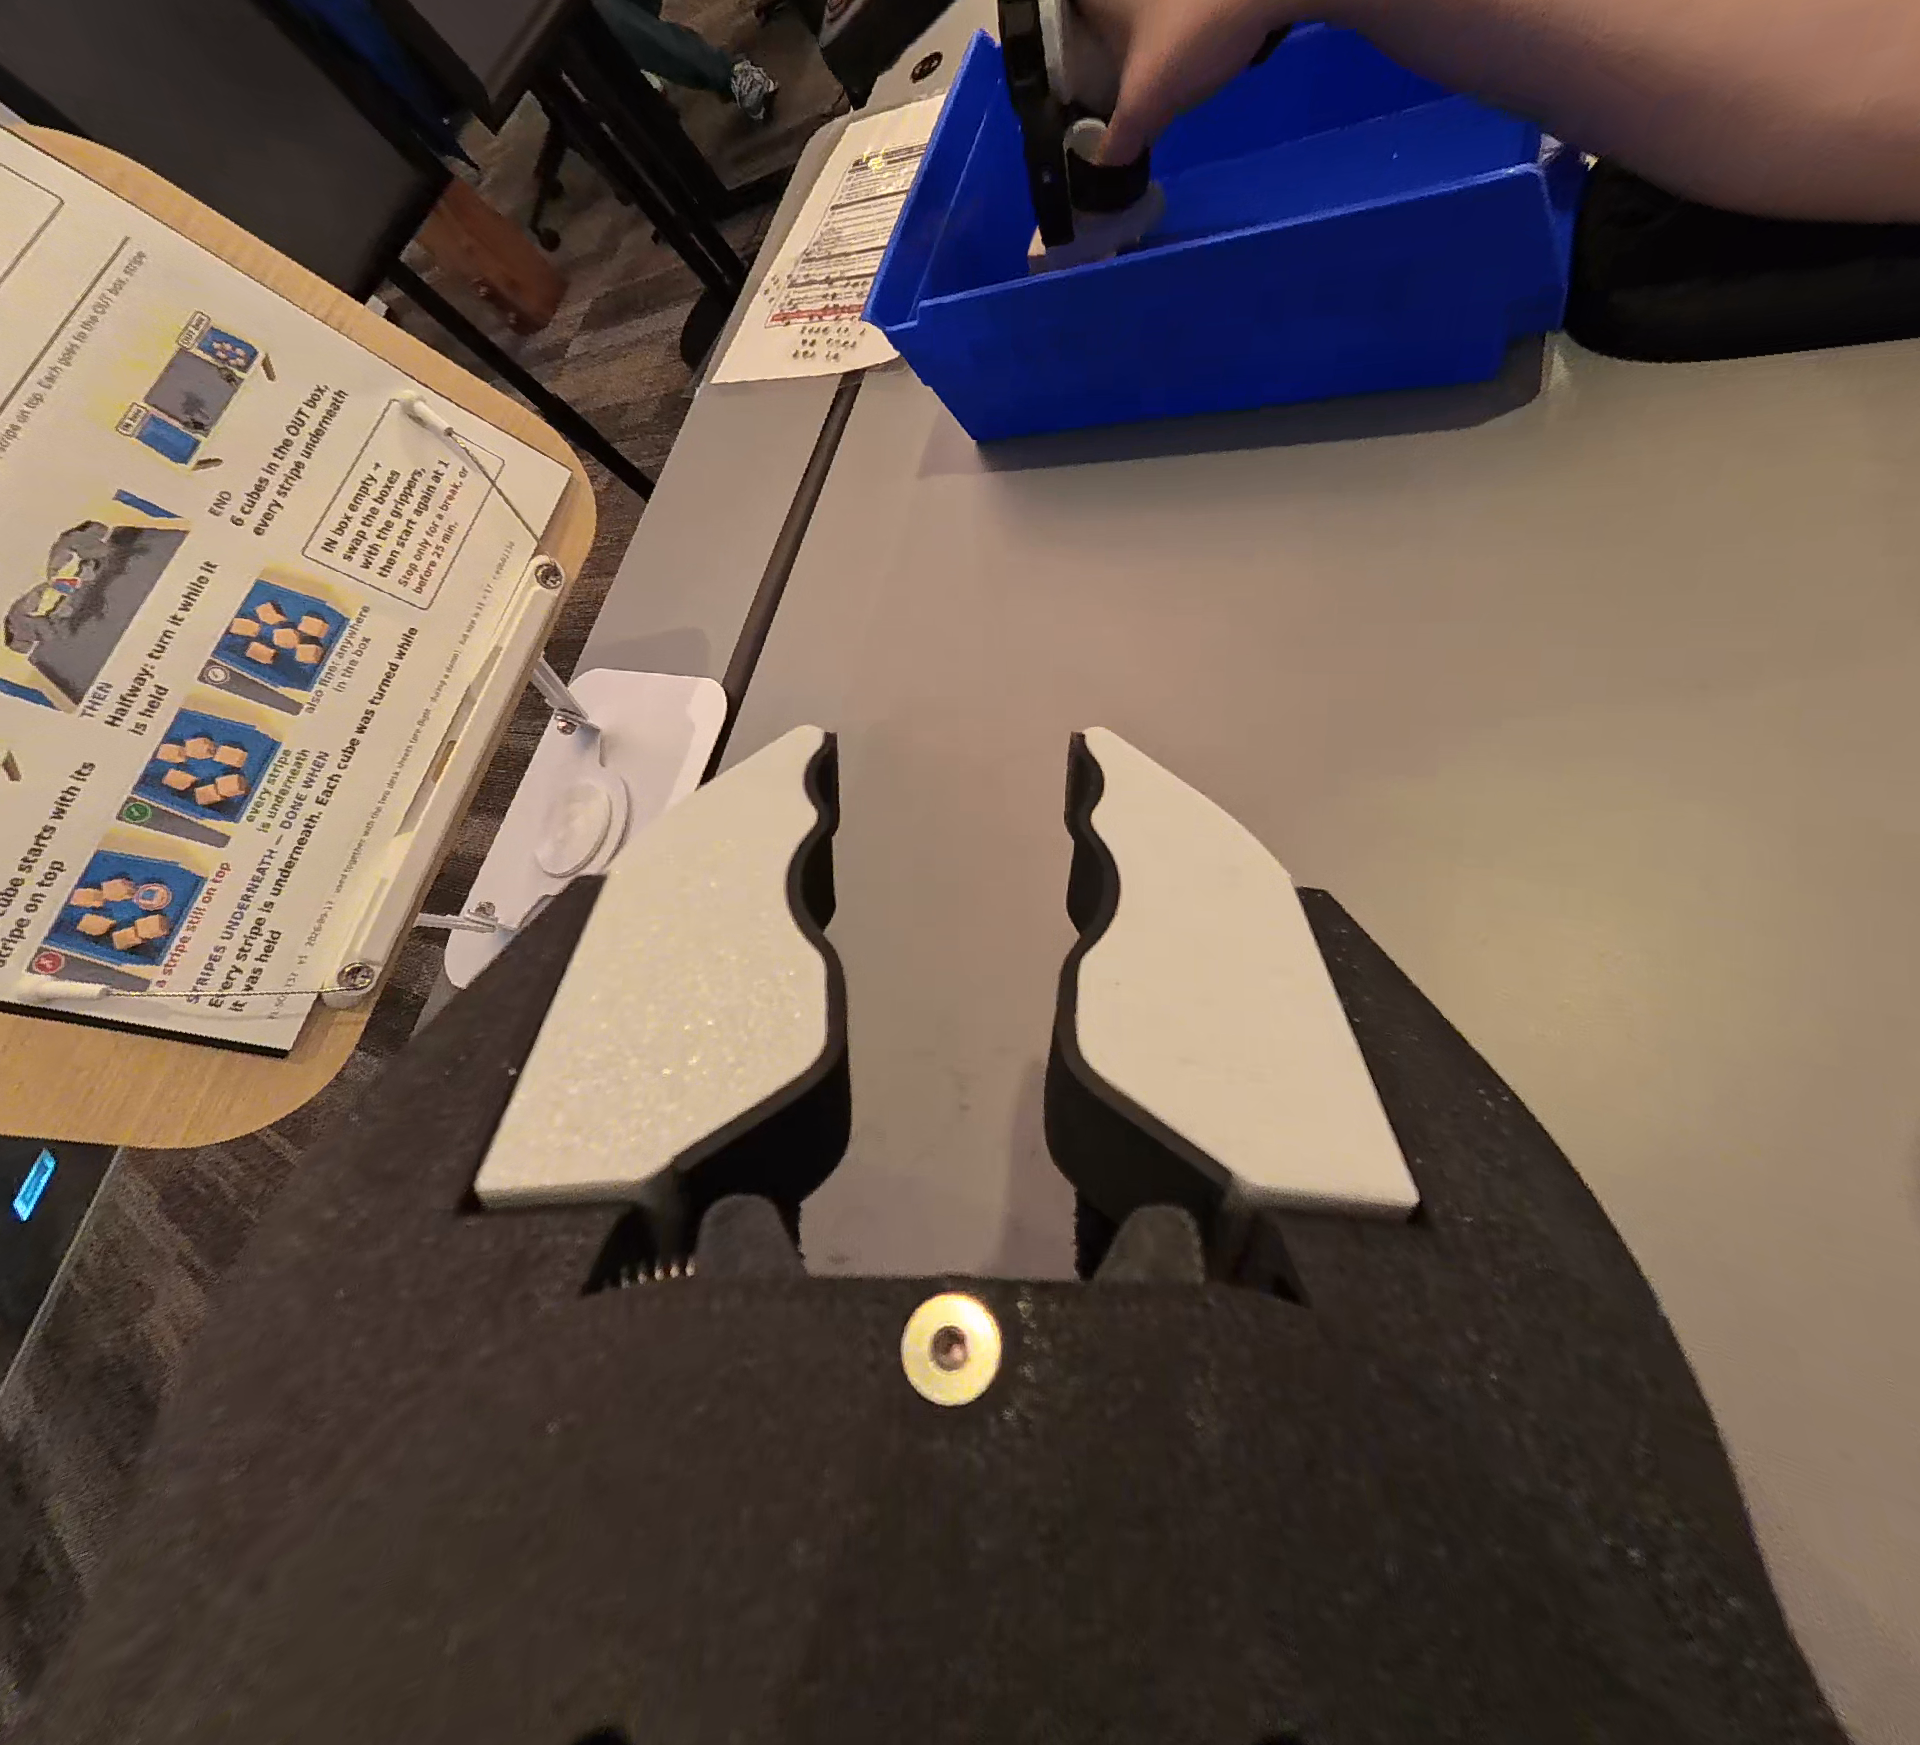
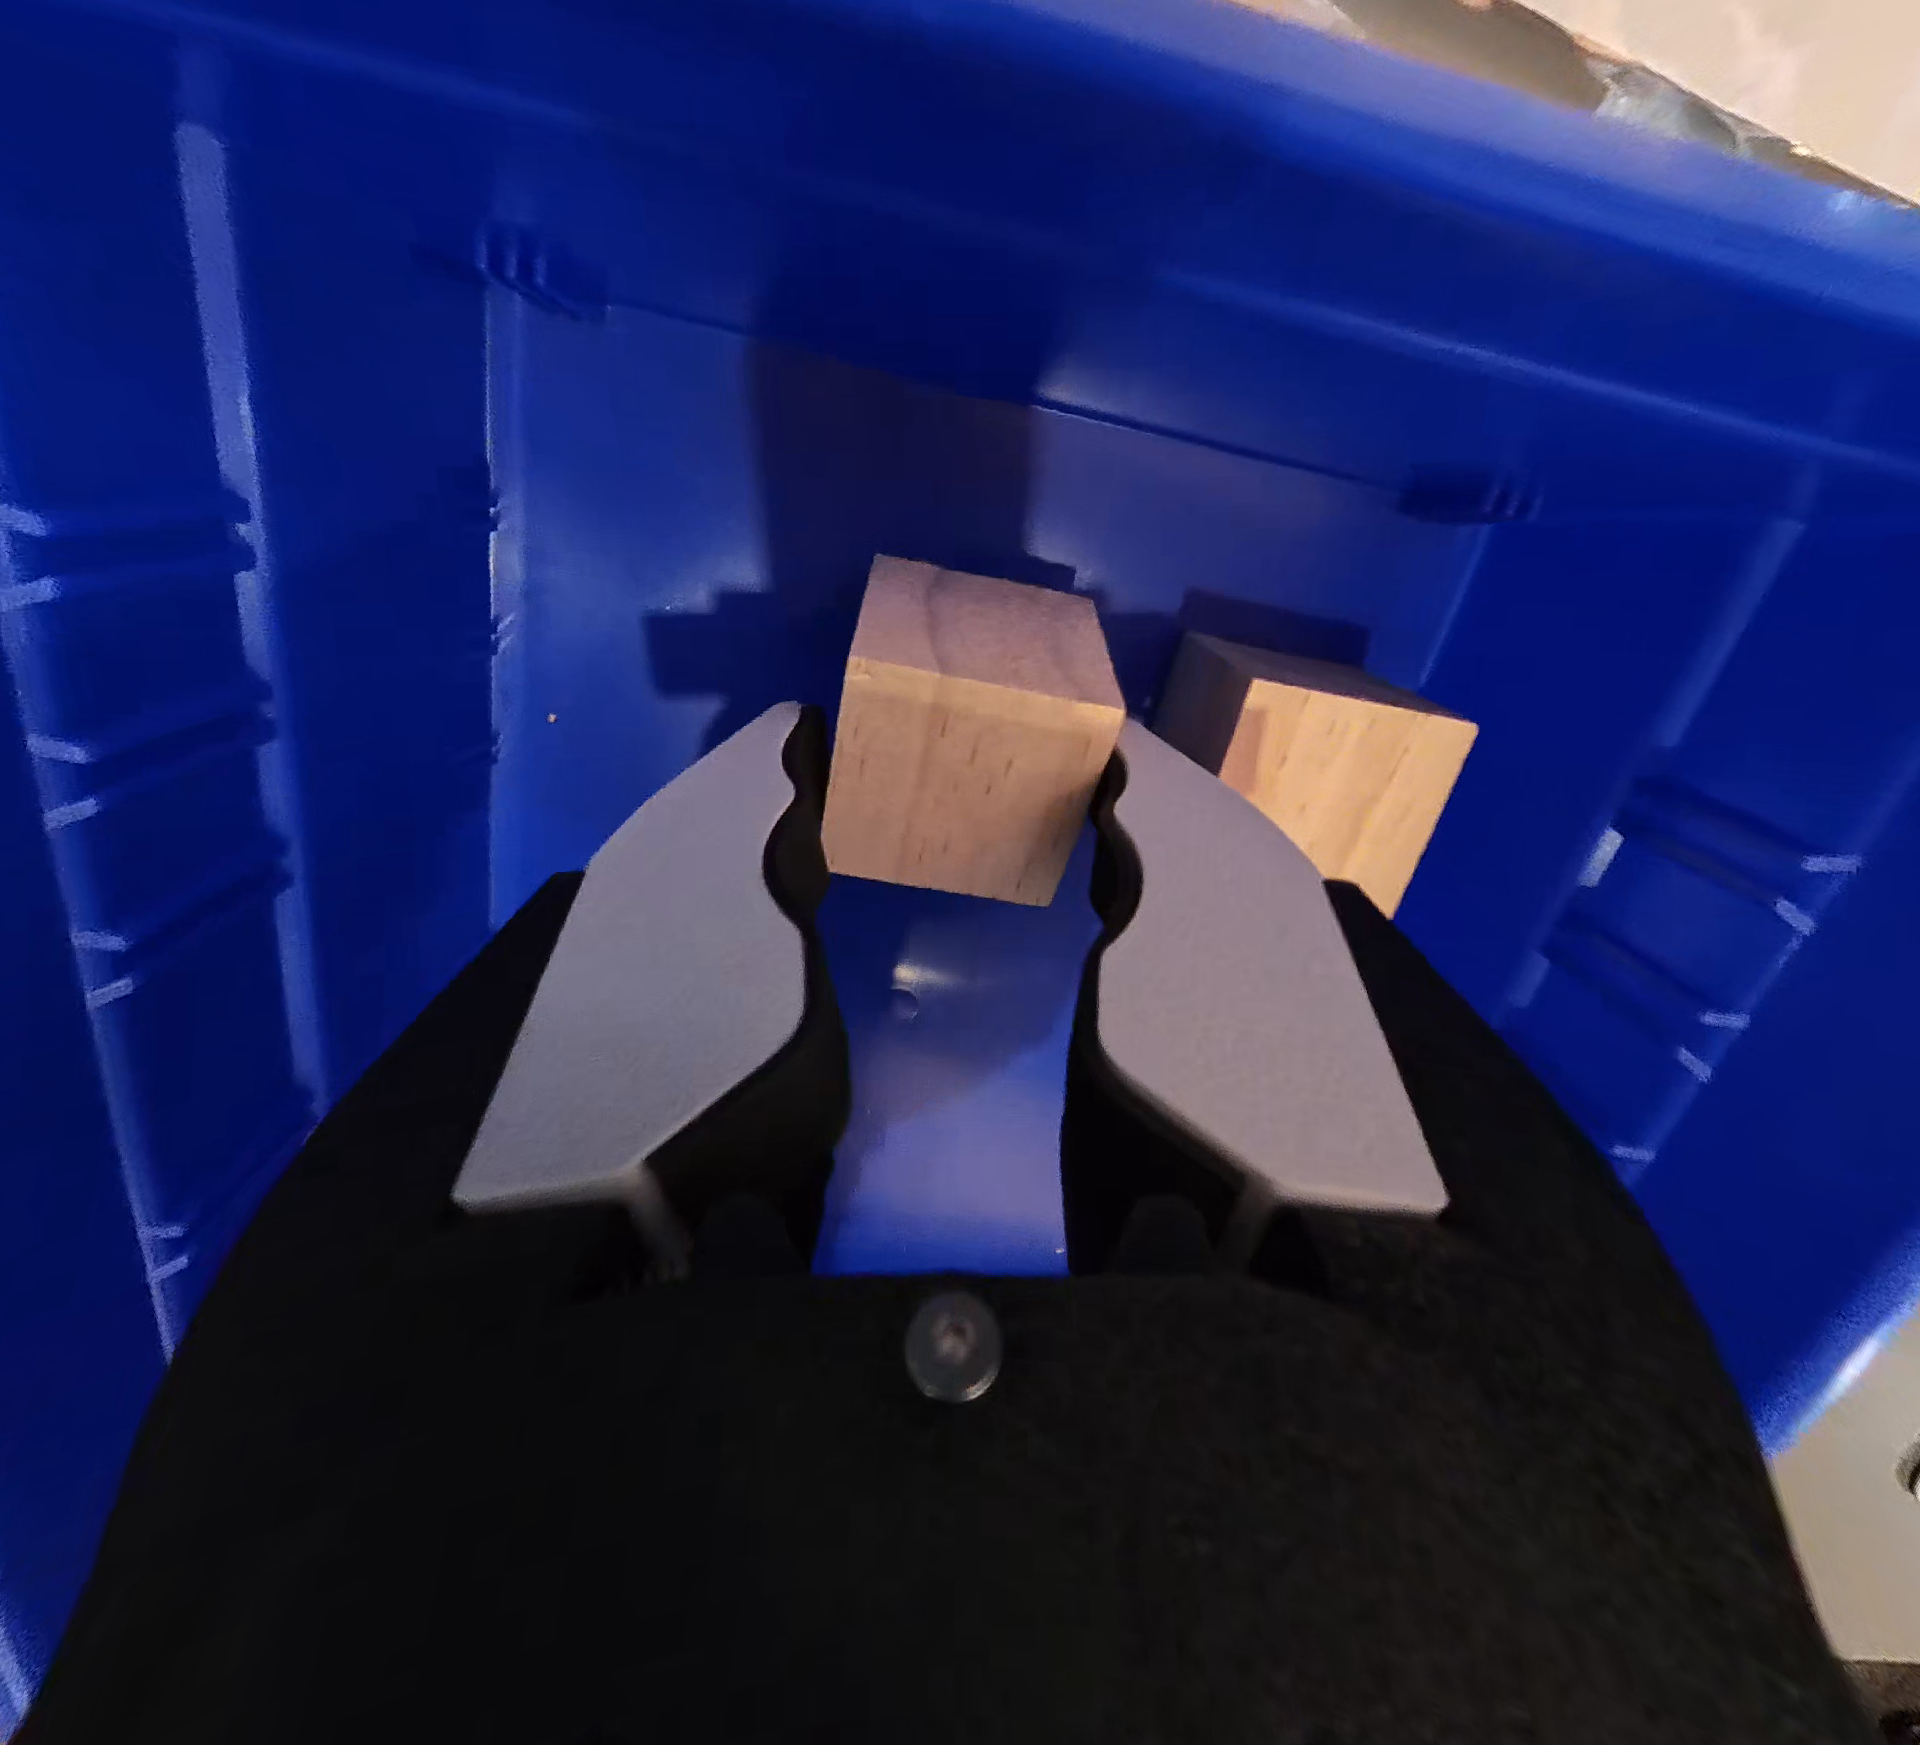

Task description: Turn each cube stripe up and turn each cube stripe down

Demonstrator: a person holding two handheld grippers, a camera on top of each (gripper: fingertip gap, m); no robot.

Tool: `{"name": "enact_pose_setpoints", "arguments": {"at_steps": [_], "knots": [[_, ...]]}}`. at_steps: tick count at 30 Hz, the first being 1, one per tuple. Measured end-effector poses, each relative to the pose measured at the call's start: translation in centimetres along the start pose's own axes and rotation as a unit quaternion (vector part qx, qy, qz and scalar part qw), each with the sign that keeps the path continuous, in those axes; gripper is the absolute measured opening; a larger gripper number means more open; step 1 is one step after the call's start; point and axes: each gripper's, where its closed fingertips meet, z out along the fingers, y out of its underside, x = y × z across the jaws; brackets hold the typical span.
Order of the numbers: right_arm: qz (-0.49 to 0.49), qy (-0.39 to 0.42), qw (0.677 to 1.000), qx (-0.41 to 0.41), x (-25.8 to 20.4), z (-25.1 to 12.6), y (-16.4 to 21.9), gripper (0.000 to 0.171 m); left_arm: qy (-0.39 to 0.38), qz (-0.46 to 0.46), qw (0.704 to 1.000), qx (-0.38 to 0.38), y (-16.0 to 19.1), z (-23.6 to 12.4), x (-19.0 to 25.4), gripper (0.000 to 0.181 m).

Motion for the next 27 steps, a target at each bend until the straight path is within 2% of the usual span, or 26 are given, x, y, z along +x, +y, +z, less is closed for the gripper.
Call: {"name": "enact_pose_setpoints", "arguments": {"at_steps": [8, 9, 10, 13, 16, 19, 22, 27], "knots": [[0.008, -0.023, 1.000, -0.002, -0.3, 0.8, -0.1, 0.048, -0.002, -0.014, 1.000, -0.005, 0.4, -0.1, -0.4, 0.042], [0.004, -0.022, 1.000, -0.005, -0.3, 0.7, 0.0, 0.049, -0.007, -0.018, 1.000, -0.006, 0.4, -0.1, -0.7, 0.046], [-0.003, -0.022, 1.000, -0.004, -0.3, 0.3, 0.0, 0.057, -0.015, -0.023, 1.000, -0.005, 0.4, -0.3, -1.1, 0.052], [-0.015, -0.029, 0.999, 0.038, -0.7, -2.2, -0.8, 0.068, -0.041, -0.029, 0.999, -0.003, 0.7, -1.9, -2.6, 0.057], [-0.042, -0.030, 0.991, 0.124, -1.7, -7.0, -2.1, 0.068, -0.120, -0.033, 0.992, -0.024, 2.5, -5.8, -6.2, 0.057], [-0.080, -0.038, 0.970, 0.226, -3.5, -12.1, -3.3, 0.067, -0.218, -0.050, 0.968, -0.112, 8.1, -10.7, -10.4, 0.050], [-0.106, -0.047, 0.954, 0.276, -5.4, -15.3, -3.3, 0.066, -0.250, -0.129, 0.932, -0.230, 16.0, -14.2, -12.4, 0.058], [-0.144, -0.048, 0.950, 0.272, -7.6, -15.7, -3.0, 0.066, -0.213, -0.264, 0.867, -0.365, 26.2, -15.5, -11.8, 0.073]]}}
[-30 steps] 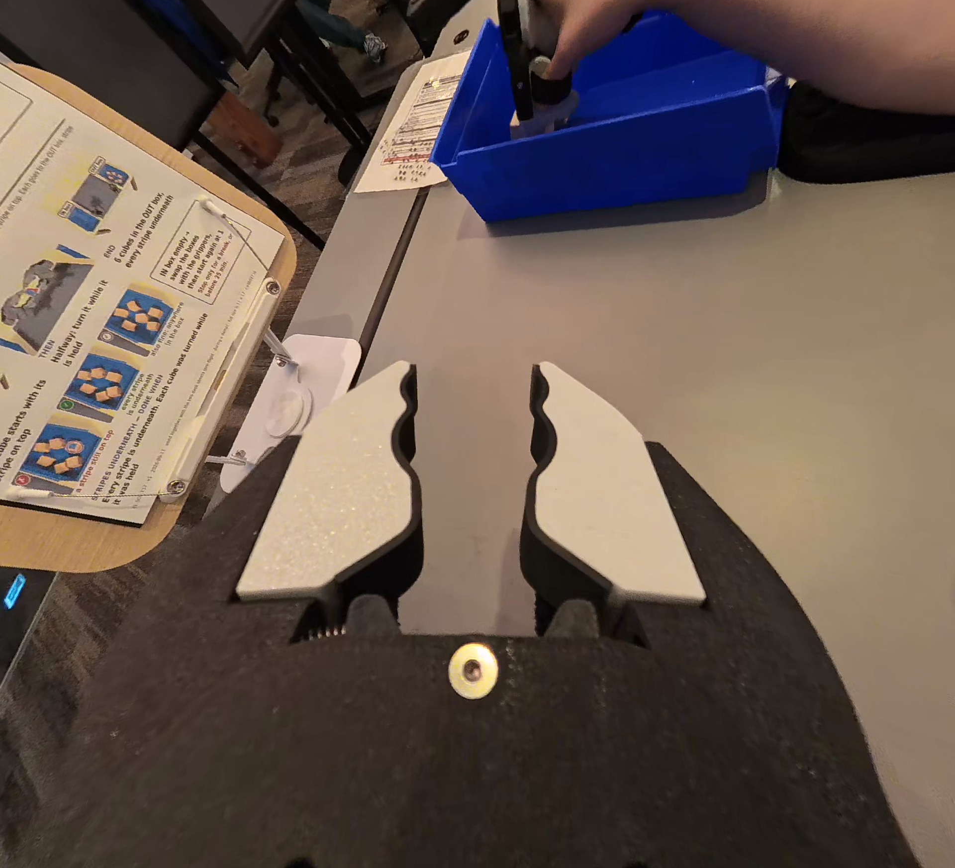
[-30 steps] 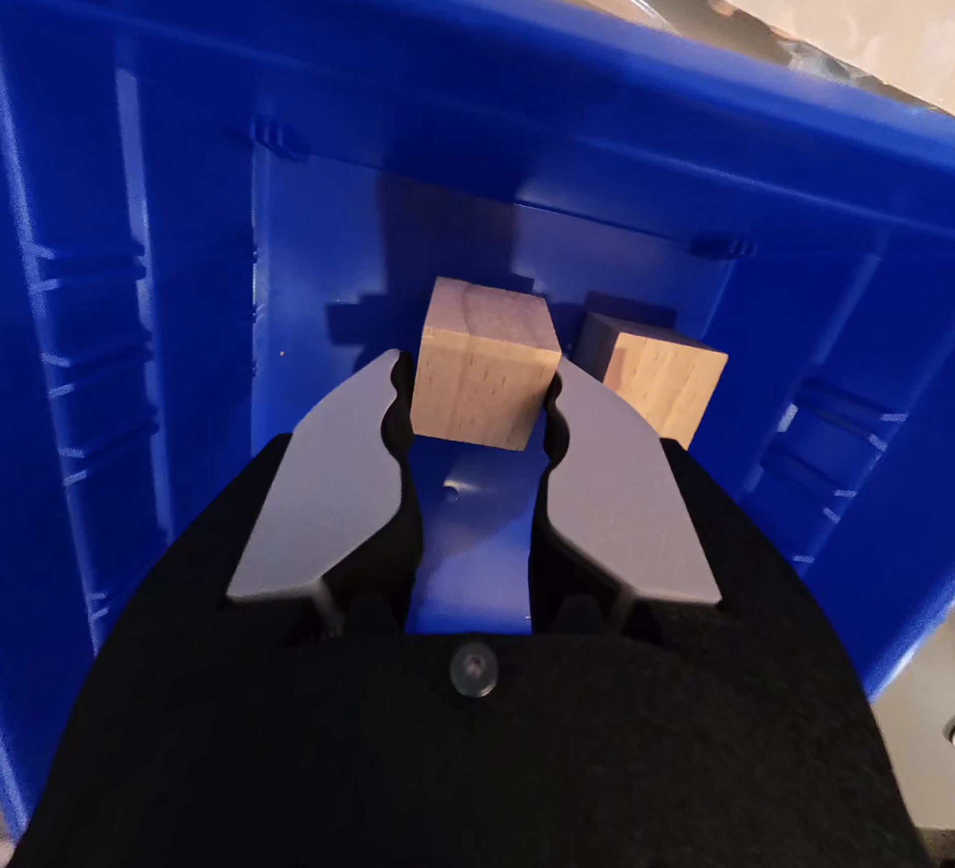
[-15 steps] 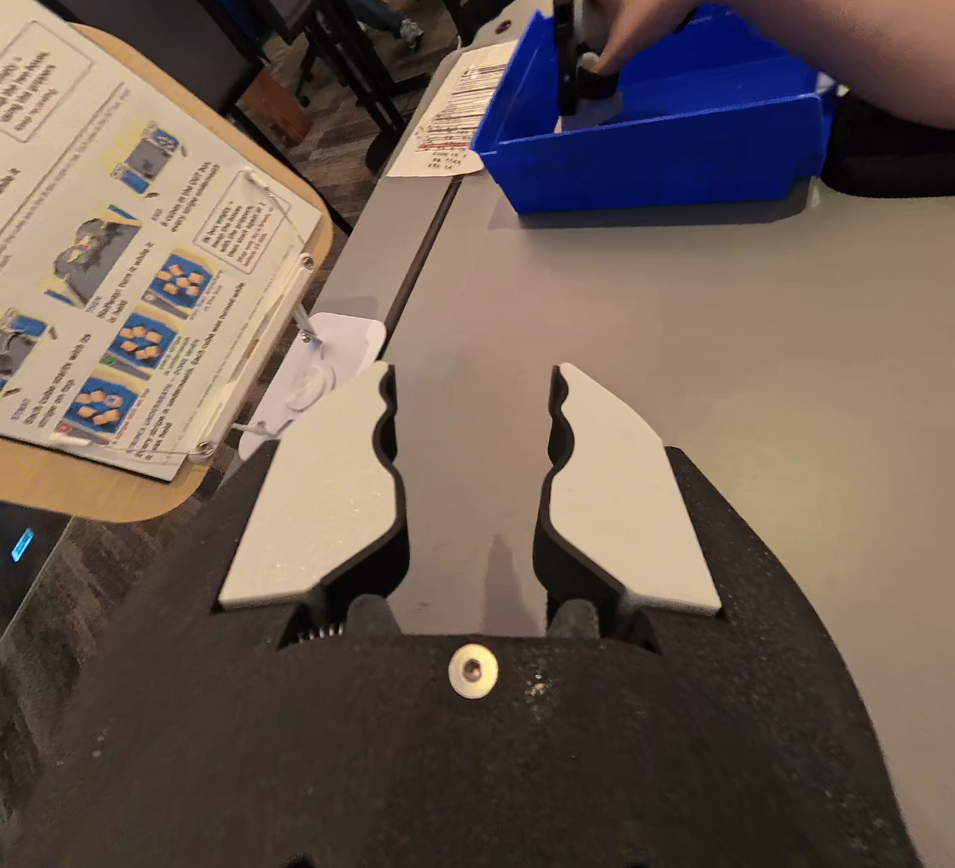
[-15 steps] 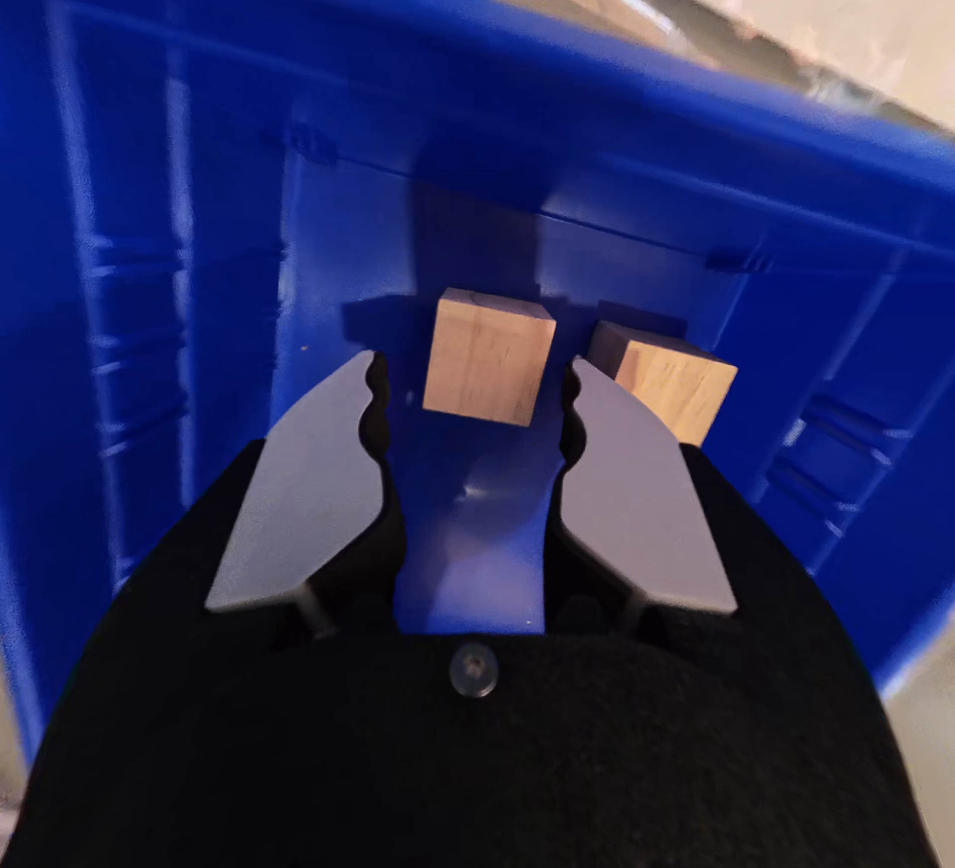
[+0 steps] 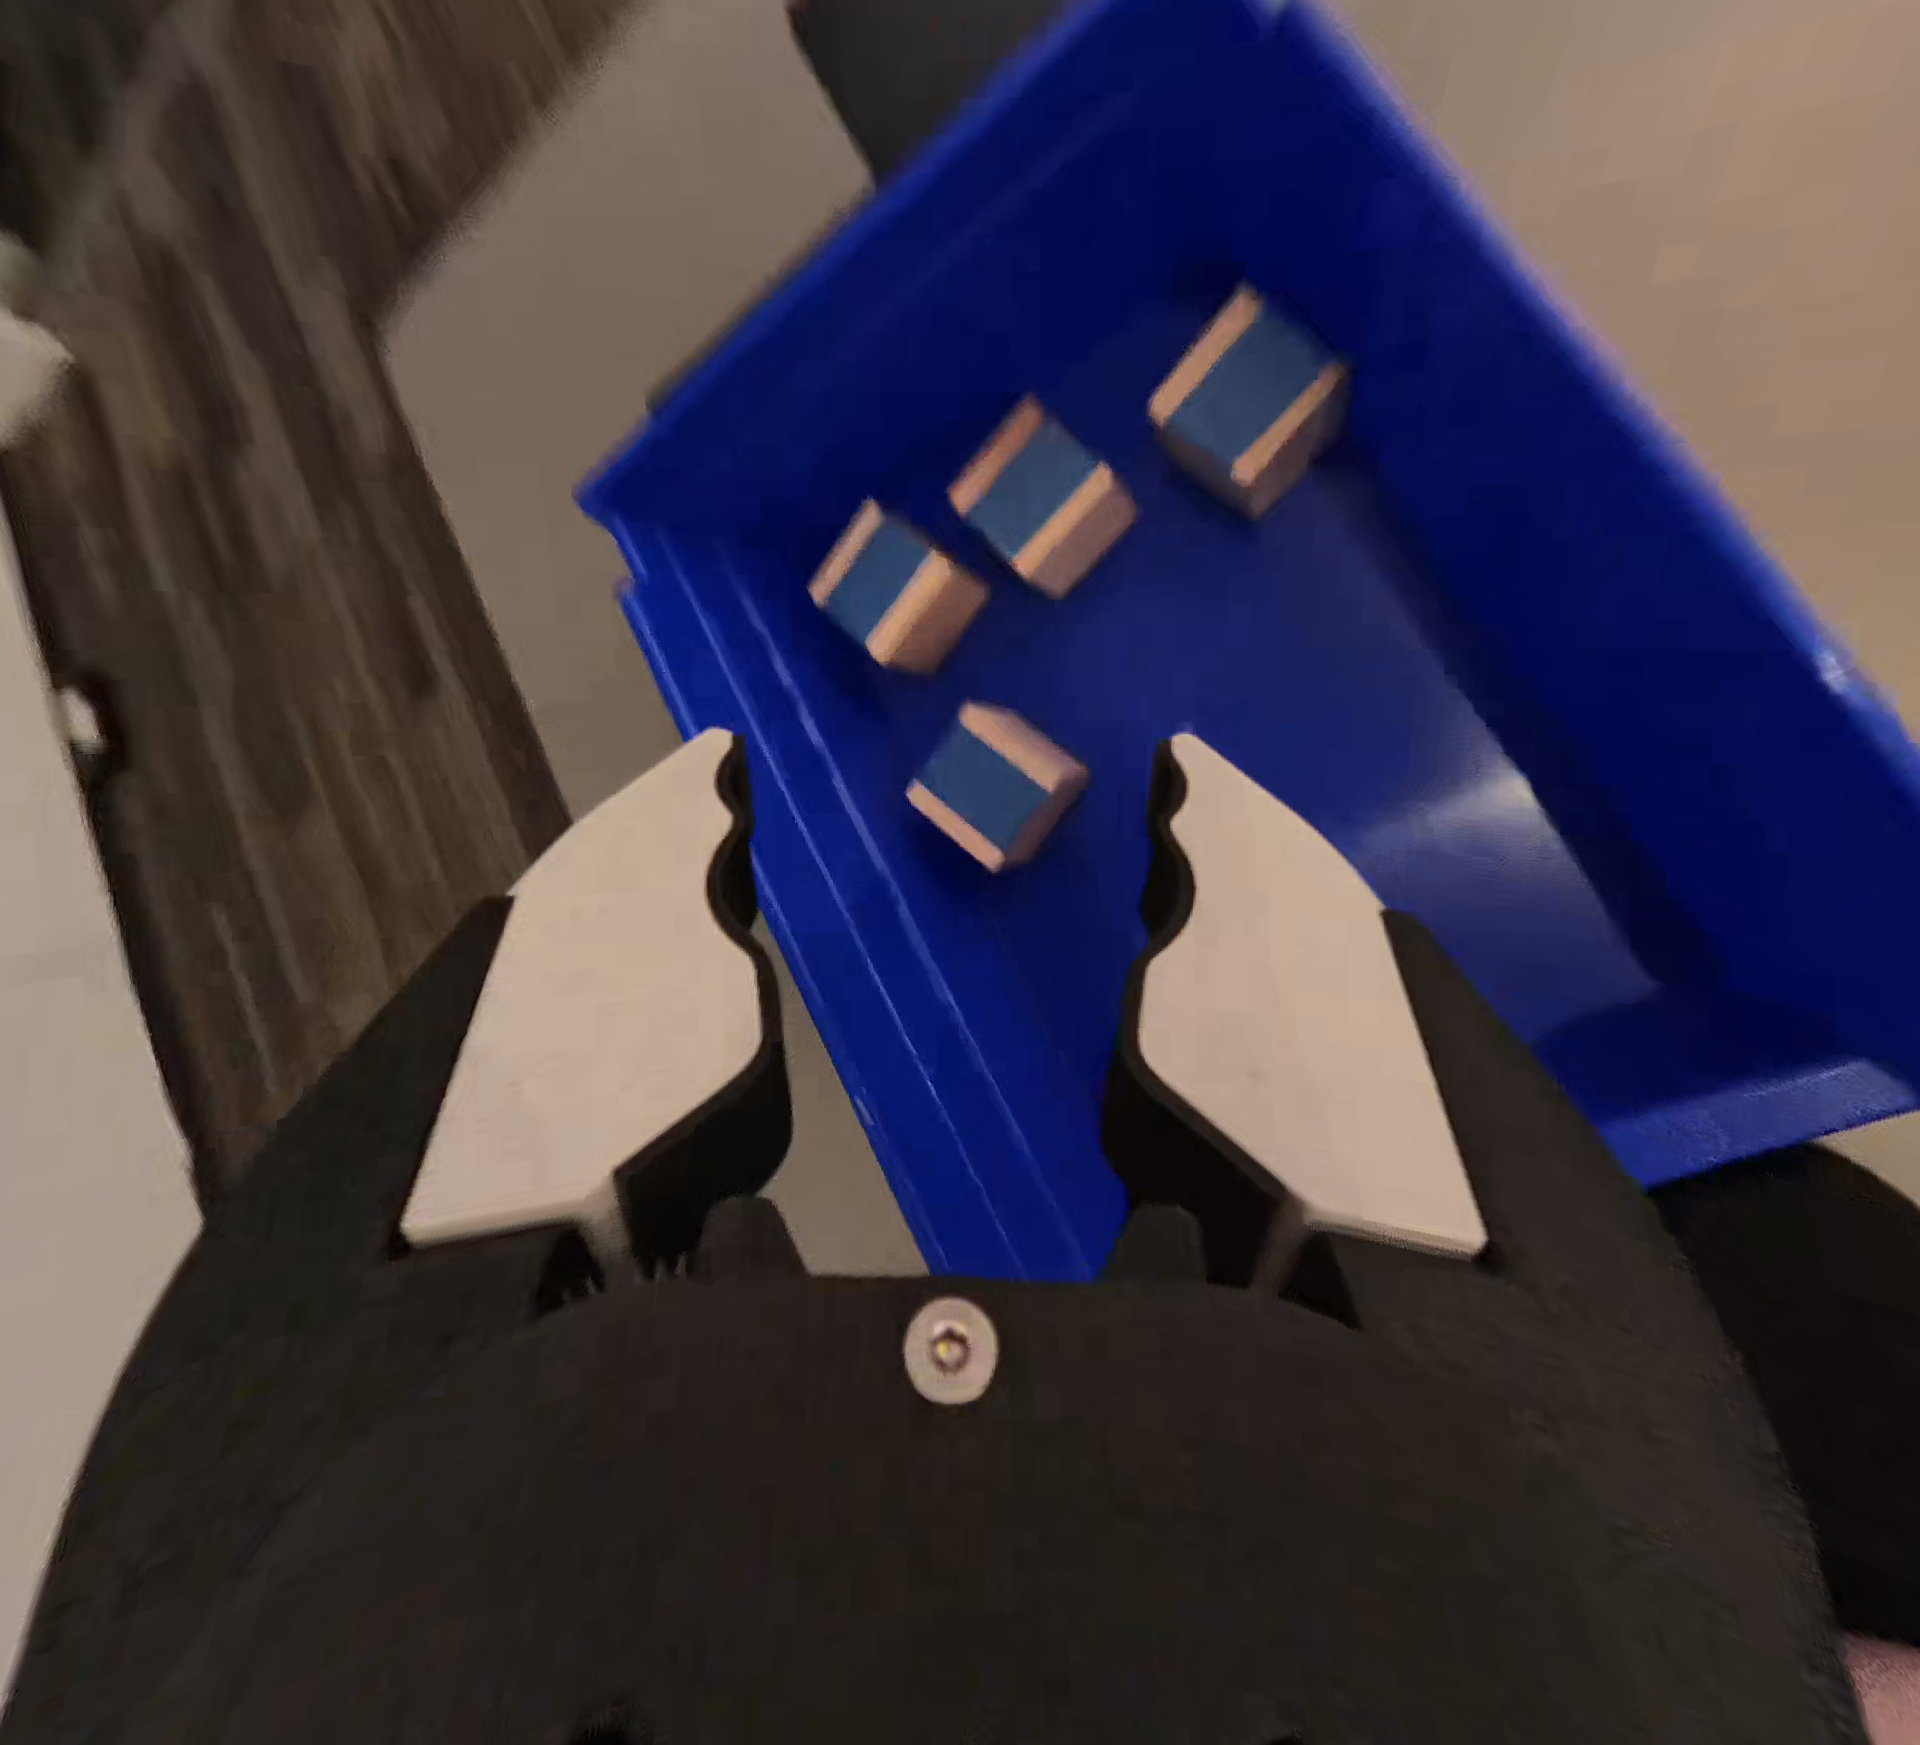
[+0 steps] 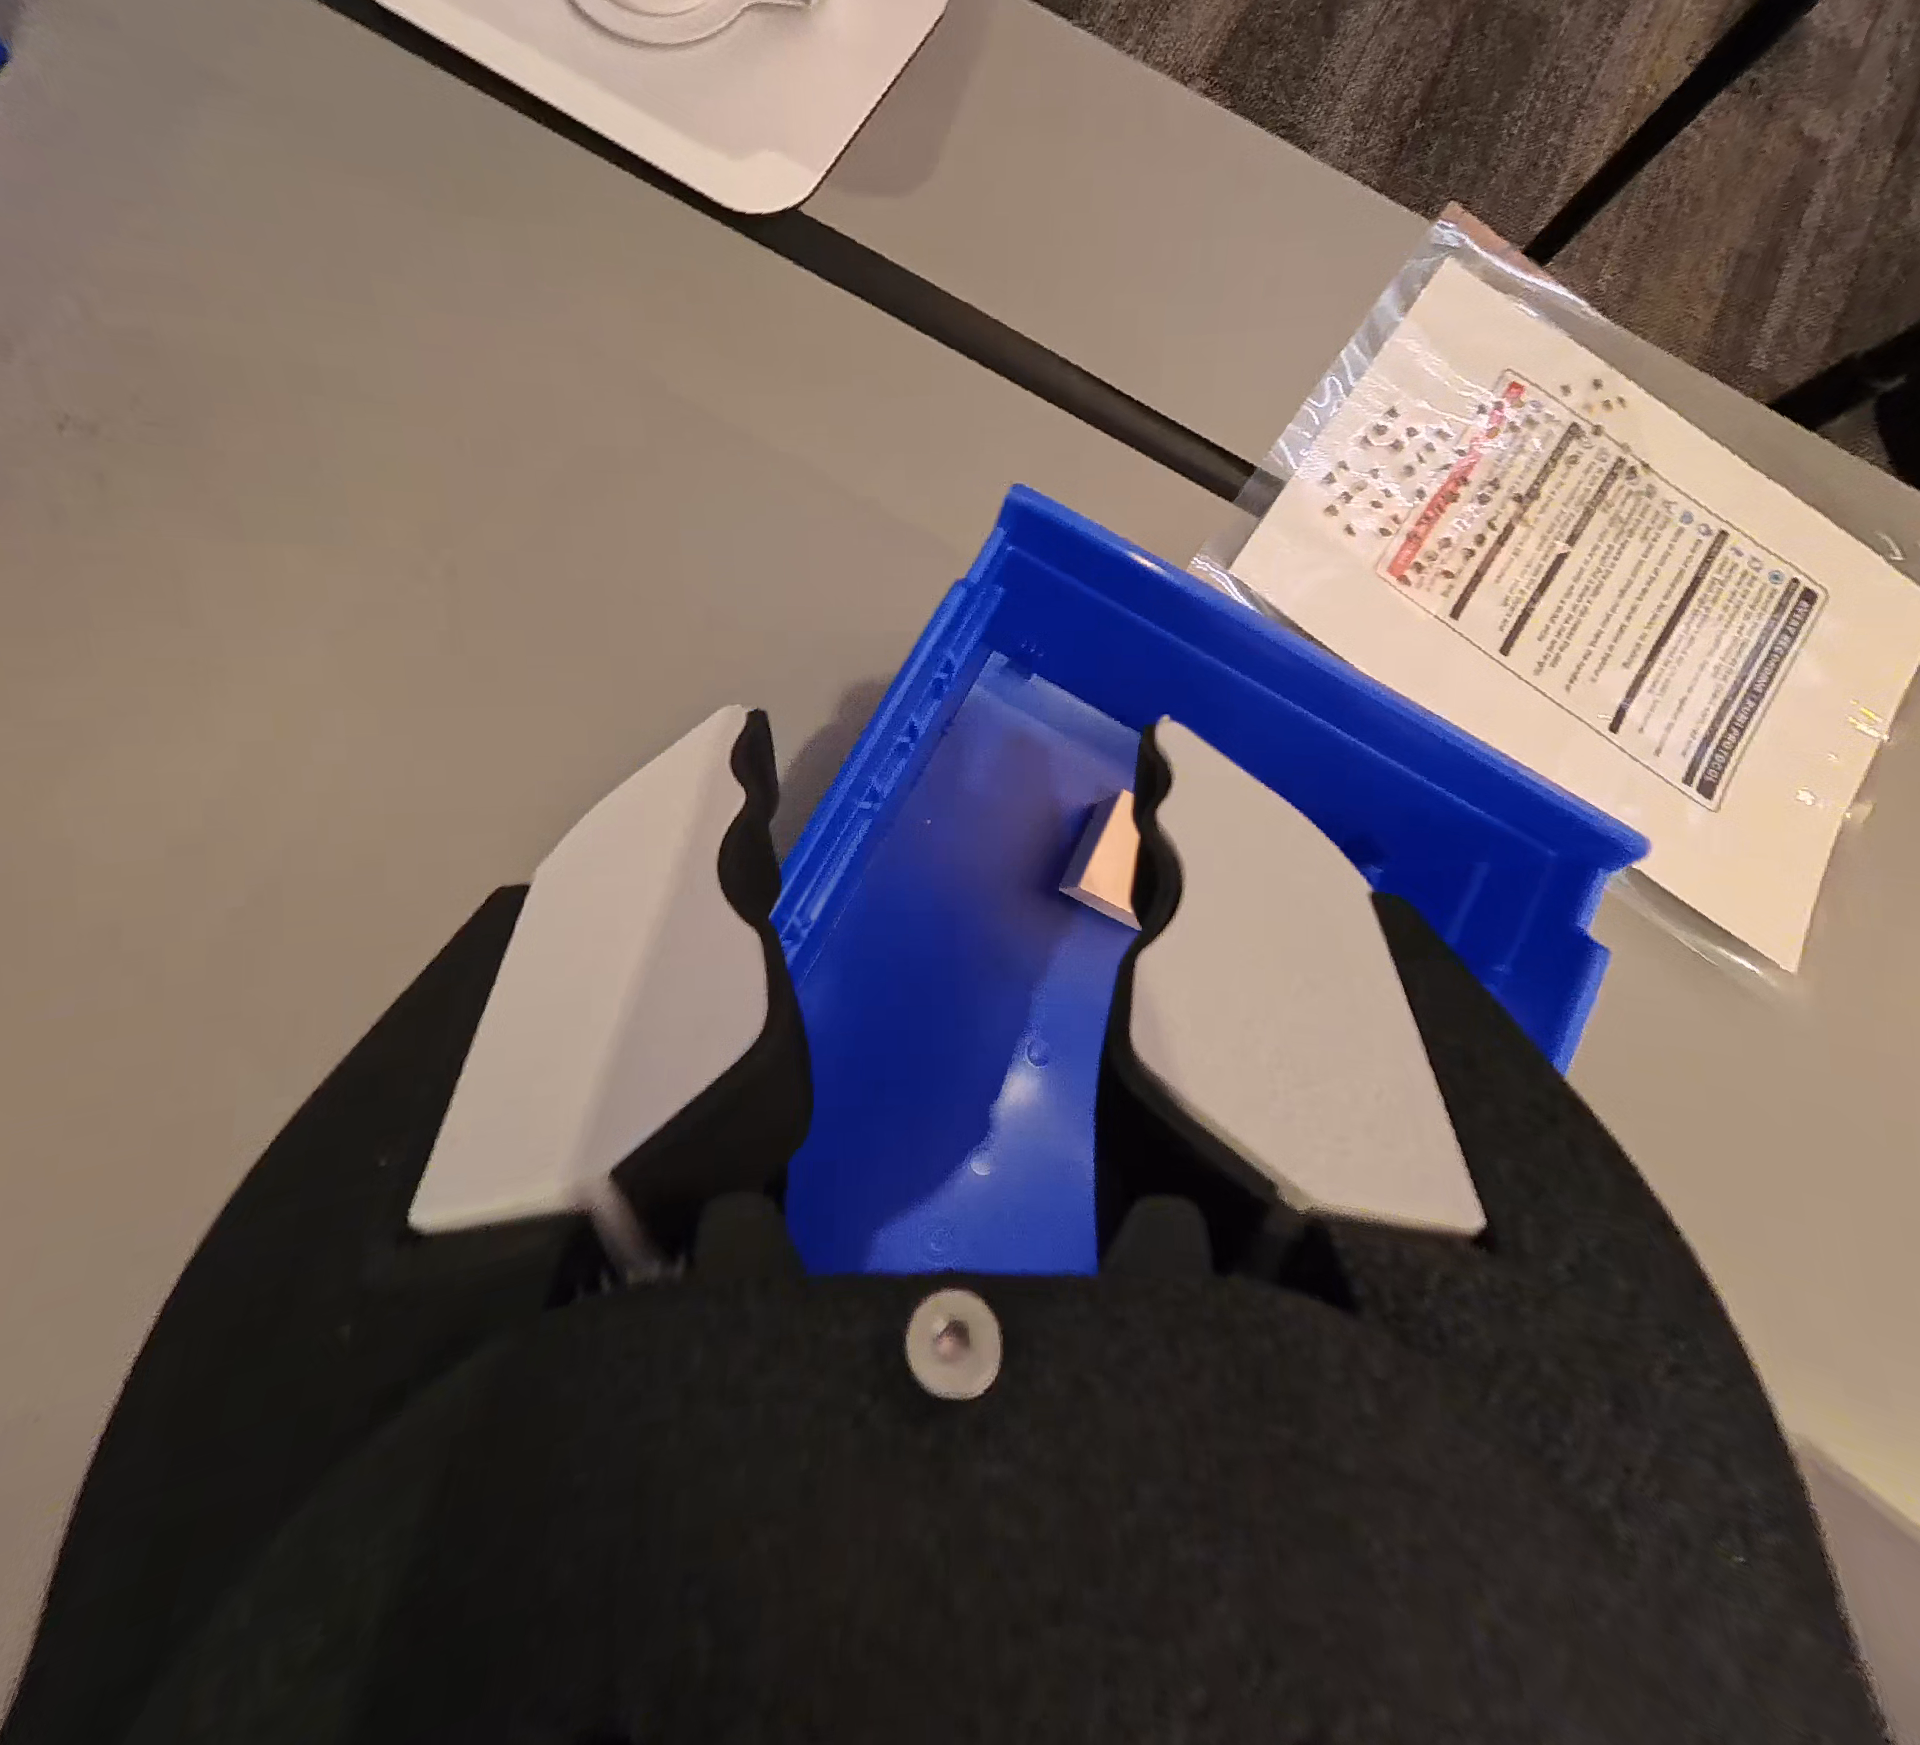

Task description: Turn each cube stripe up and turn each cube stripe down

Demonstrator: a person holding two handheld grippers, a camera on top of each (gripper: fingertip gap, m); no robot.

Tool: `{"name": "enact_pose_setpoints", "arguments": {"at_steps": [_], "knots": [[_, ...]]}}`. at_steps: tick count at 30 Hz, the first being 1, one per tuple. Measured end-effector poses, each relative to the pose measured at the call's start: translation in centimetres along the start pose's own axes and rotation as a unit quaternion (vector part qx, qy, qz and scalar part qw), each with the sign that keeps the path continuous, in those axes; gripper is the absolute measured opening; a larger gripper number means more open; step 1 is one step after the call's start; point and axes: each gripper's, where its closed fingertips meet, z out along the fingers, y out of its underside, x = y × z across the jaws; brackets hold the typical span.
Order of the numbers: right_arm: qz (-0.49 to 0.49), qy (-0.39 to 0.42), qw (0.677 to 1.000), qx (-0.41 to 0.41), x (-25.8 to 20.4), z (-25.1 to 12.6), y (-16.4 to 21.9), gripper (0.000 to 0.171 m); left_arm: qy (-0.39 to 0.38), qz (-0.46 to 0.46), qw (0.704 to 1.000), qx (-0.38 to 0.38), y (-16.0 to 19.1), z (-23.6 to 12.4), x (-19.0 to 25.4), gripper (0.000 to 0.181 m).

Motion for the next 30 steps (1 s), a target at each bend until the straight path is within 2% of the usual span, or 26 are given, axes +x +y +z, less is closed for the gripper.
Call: {"name": "enact_pose_setpoints", "arguments": {"at_steps": [2, 4, 6, 8, 12, 19, 30], "knots": [[-0.006, -0.001, 1.000, -0.013, -0.3, 0.5, 0.2, 0.066, 0.034, -0.058, 0.994, -0.091, 2.6, 2.2, 0.6, 0.077], [-0.013, 0.003, 0.999, -0.031, -0.5, 1.1, 0.6, 0.067, 0.051, -0.141, 0.975, -0.166, 4.3, 4.0, 1.1, 0.071], [-0.020, 0.008, 0.999, -0.043, -0.6, 1.5, 0.9, 0.068, 0.060, -0.211, 0.955, -0.201, 4.5, 5.4, 1.4, 0.073], [-0.027, 0.007, 0.998, -0.049, -0.9, 1.8, 1.0, 0.069, 0.069, -0.239, 0.946, -0.208, 4.3, 6.4, 2.0, 0.067], [-0.043, 0.001, 0.997, -0.061, -1.8, 2.2, 1.1, 0.069, 0.039, -0.251, 0.932, -0.257, 5.6, 6.9, 2.0, 0.075], [-0.061, 0.000, 0.995, -0.081, -2.6, 2.9, 1.5, 0.069, 0.045, -0.298, 0.912, -0.277, 6.4, 7.5, 2.2, 0.078], [-0.074, -0.002, 0.993, -0.092, -3.2, 3.3, 1.7, 0.069, 0.058, -0.330, 0.890, -0.309, 7.8, 10.1, 2.5, 0.069]]}}
